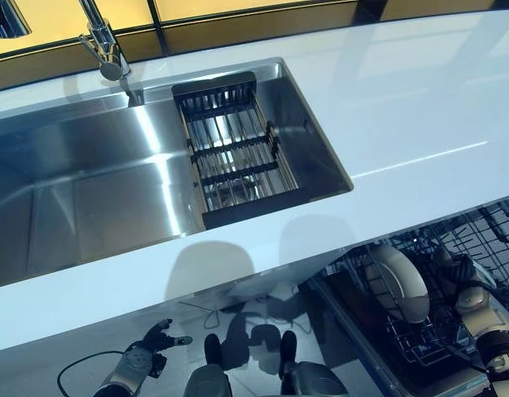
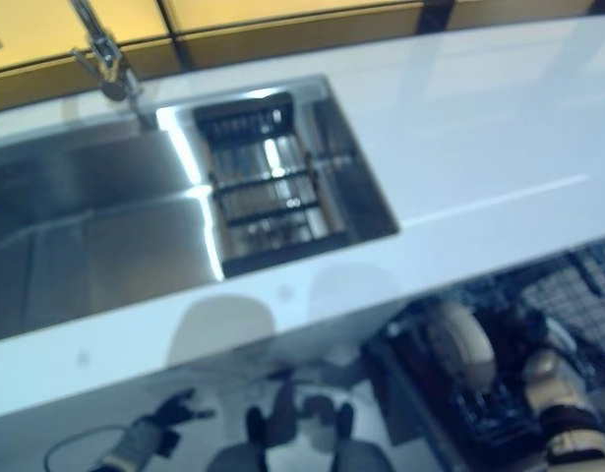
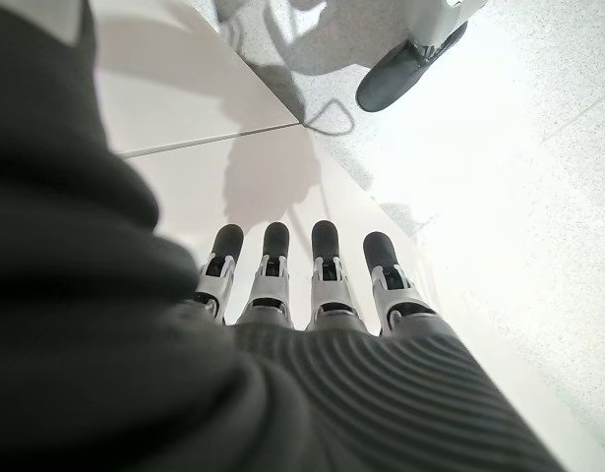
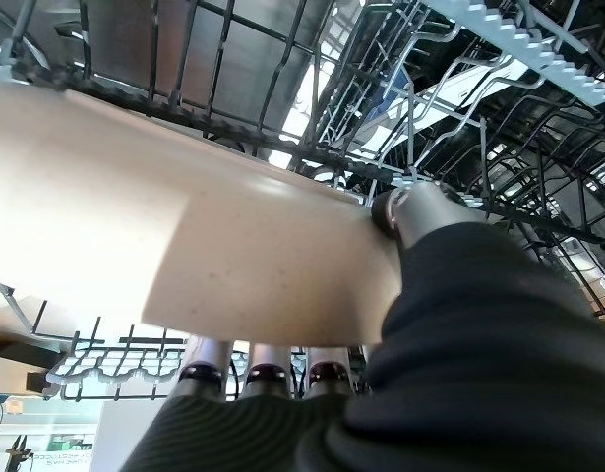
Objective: Take plates into dishwasher
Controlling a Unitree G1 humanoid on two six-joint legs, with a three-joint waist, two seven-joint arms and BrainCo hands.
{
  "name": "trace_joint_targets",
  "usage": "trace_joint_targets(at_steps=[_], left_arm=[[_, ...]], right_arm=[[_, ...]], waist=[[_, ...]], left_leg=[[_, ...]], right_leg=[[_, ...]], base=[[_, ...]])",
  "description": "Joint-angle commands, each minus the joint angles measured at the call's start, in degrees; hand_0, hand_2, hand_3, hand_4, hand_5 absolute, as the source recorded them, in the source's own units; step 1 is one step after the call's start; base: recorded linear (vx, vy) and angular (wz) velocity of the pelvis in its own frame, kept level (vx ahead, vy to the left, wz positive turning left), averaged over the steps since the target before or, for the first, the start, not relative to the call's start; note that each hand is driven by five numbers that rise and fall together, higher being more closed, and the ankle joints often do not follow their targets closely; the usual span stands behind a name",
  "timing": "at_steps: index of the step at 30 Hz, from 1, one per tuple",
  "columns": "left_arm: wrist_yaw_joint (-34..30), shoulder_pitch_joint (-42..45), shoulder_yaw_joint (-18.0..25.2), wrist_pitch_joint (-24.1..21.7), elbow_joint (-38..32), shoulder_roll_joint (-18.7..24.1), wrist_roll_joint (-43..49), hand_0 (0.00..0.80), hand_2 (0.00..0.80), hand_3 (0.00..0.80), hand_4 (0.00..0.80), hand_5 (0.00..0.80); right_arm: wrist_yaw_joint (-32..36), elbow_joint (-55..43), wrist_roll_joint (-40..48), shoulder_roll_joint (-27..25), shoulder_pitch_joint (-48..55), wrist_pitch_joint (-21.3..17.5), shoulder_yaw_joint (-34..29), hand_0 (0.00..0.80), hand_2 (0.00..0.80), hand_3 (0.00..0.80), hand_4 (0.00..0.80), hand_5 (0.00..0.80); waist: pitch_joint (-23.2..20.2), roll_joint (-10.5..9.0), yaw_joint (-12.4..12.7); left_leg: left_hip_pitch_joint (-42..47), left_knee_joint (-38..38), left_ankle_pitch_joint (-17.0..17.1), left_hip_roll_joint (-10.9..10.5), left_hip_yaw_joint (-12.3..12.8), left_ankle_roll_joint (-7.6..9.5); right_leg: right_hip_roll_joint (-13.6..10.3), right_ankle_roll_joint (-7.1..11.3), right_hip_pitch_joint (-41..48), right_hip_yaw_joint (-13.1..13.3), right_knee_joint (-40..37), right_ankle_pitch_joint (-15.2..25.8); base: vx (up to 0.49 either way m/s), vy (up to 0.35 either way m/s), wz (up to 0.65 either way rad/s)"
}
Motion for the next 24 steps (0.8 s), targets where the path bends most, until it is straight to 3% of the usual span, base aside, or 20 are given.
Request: trace_joint_targets(at_steps=[1, 11, 12, 14, 15, 16, 17, 18, 24], left_arm=[[-0.06, -2.19, -1.86, -0.27, 0.12, 1.24, 0.51, 0.000, 0.000, 0.000, 0.000, 0.000], [-0.23, -2.40, -1.91, -0.24, 0.22, 1.23, 0.84, 0.000, 0.000, 0.000, 0.000, 0.000], [-0.20, -2.42, -1.95, -0.16, 0.24, 1.20, 0.78, 0.000, 0.000, 0.000, 0.000, 0.000], [-0.10, -2.54, -1.94, -0.11, 0.40, 1.10, 0.72, 0.000, 0.000, 0.000, 0.000, 0.000], [-0.08, -2.46, -1.87, -0.29, 0.55, 1.10, 0.74, 0.000, 0.000, 0.000, 0.000, 0.000], [-0.11, -2.47, -1.81, -0.38, 0.63, 1.11, 0.75, 0.000, 0.000, 0.000, 0.000, 0.000], [-0.11, -2.59, -1.78, -0.30, 0.68, 1.03, 0.80, 0.000, 0.000, 0.000, 0.000, 0.000], [-0.07, -2.61, -1.82, -0.27, 0.68, 1.00, 0.78, 0.000, 0.000, 0.000, 0.000, 0.000], [-0.02, -2.61, -1.80, -0.33, 0.86, 0.83, 0.90, 0.000, 0.000, 0.000, 0.000, 0.000]], right_arm=[[-1.12, 0.91, -1.67, -0.27, -0.65, -0.77, 0.85, 0.800, 0.800, 0.800, 0.800, 0.800], [-0.90, 0.55, -1.96, 0.15, -0.73, -0.37, 1.08, 0.791, 0.791, 0.791, 0.791, 0.791], [-0.86, 0.35, -2.02, 0.15, -0.67, -0.32, 1.06, 0.659, 0.659, 0.659, 0.659, 0.659], [-1.03, 0.03, -2.20, 0.28, -0.59, -0.31, 1.04, 0.474, 0.474, 0.474, 0.474, 0.474], [-1.16, 0.02, -2.34, 0.40, -0.59, -0.32, 1.10, 0.260, 0.260, 0.260, 0.260, 0.260], [-1.15, 0.05, -2.42, 0.40, -0.61, -0.40, 1.09, 0.213, 0.213, 0.213, 0.213, 0.213], [-1.10, 0.08, -2.52, 0.38, -0.66, -0.50, 0.98, 0.047, 0.047, 0.047, 0.047, 0.047], [-1.04, 0.05, -2.60, 0.39, -0.70, -0.43, 0.98, 0.000, 0.000, 0.000, 0.000, 0.000], [-0.97, -0.33, -2.71, 0.60, -0.76, -0.20, 0.95, 0.000, 0.000, 0.000, 0.000, 0.000]], waist=[[-1.31, -1.97, 2.01], [-1.41, -2.14, 2.05], [-1.45, -2.17, 2.01], [-1.45, -2.24, 1.95], [-1.45, -2.23, 1.98], [-1.46, -2.23, 1.99], [-1.55, -2.26, 1.96], [-1.59, -2.25, 1.96], [-1.69, -2.32, 1.95]], left_leg=[[-4.28, 0.63, 1.58, -2.48, 0.25, 2.36], [-3.98, 0.34, 1.52, -2.66, 0.19, 2.56], [-3.94, 0.32, 1.51, -2.67, 0.21, 2.58], [-3.99, 0.35, 1.51, -2.68, 0.25, 2.58], [-3.94, 0.31, 1.51, -2.69, 0.25, 2.60], [-3.92, 0.33, 1.50, -2.68, 0.27, 2.61], [-3.89, 0.29, 1.44, -2.71, 0.26, 2.63], [-3.87, 0.28, 1.42, -2.72, 0.25, 2.65], [-3.73, 0.31, 1.29, -2.73, 0.28, 2.71]], right_leg=[[2.10, 0.55, -0.43, -0.51, 4.33, -4.79], [2.21, 0.62, -0.40, -0.30, 3.99, -4.49], [2.22, 0.63, -0.40, -0.28, 4.00, -4.48], [2.24, 0.62, -0.37, -0.20, 3.98, -4.47], [2.25, 0.62, -0.36, -0.19, 4.00, -4.48], [2.24, 0.63, -0.36, -0.19, 4.02, -4.48], [2.25, 0.63, -0.37, -0.18, 3.99, -4.50], [2.25, 0.63, -0.37, -0.19, 4.00, -4.51], [2.27, 0.57, -0.31, -0.14, 4.05, -4.61]], base=[[0.000, 0.000, 0.00], [0.000, 0.000, 0.00], [0.000, 0.000, 0.00], [0.000, 0.000, 0.00], [0.000, 0.000, 0.00], [0.000, 0.000, 0.00], [0.000, 0.000, 0.00], [0.000, 0.000, 0.00], [0.000, 0.000, 0.00]])
